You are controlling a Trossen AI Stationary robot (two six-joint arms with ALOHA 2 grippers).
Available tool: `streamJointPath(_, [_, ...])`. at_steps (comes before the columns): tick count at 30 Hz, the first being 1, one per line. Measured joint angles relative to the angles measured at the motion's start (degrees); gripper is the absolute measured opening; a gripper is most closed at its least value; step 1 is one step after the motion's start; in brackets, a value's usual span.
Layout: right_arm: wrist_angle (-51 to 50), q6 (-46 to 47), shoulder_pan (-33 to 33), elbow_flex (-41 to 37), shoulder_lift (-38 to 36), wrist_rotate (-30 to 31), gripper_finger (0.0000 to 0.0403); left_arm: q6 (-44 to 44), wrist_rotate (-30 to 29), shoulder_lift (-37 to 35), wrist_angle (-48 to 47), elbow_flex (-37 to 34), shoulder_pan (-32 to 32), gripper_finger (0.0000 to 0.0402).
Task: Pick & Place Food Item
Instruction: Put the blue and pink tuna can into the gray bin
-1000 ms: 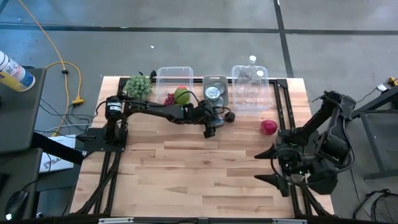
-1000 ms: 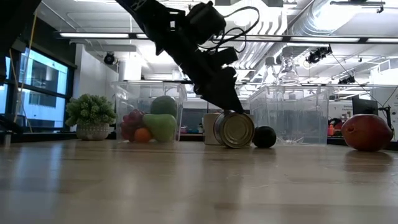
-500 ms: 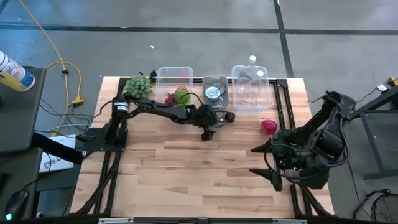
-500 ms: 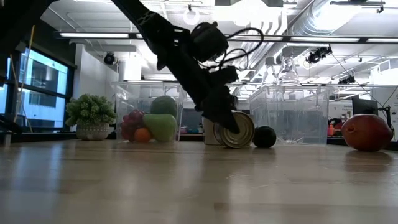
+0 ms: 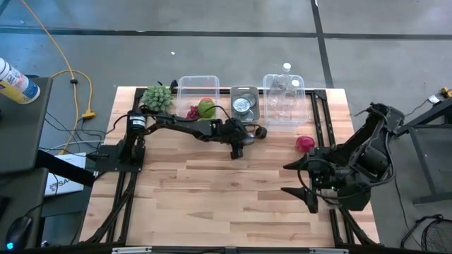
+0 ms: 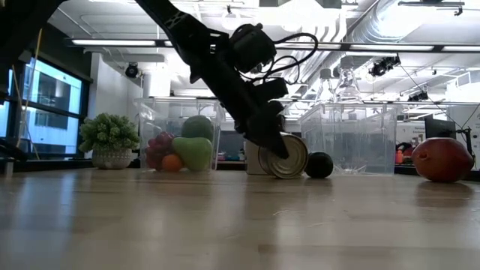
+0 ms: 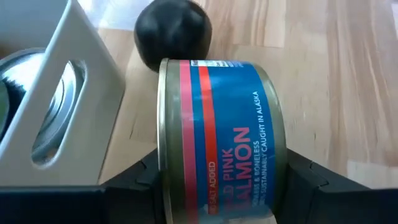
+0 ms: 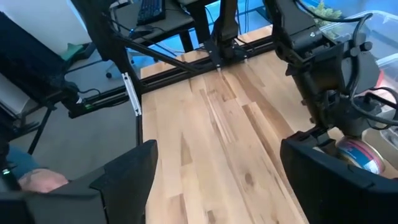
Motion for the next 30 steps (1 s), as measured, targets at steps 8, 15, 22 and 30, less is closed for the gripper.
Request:
streamJointPath(8, [0.0,0.0,0.0,0.0,-0.3,0.0,0.0329,-5.9,-0.1,-2.2,-3.8,0.1,-0.6,0.0181])
streamJointPath(15, [0.1,0.4,0.0,0.0,-1.1,1.0,0.0329,-6.5,-0.6,-14.6,-6.7,2.9,0.3,0.0181])
streamJointPath(22, [0.5,0.0,0.0,0.0,-1.1,2.6,0.0329,-9.9,-7.7,-15.3,-8.5,7.9,8.3,0.0181])
streamJointPath(30, [0.7,0.0,0.0,0.0,-1.1,4.3,0.0329,-7.5,9.8,-9.6,-10.1,8.2,12.6,0.0181])
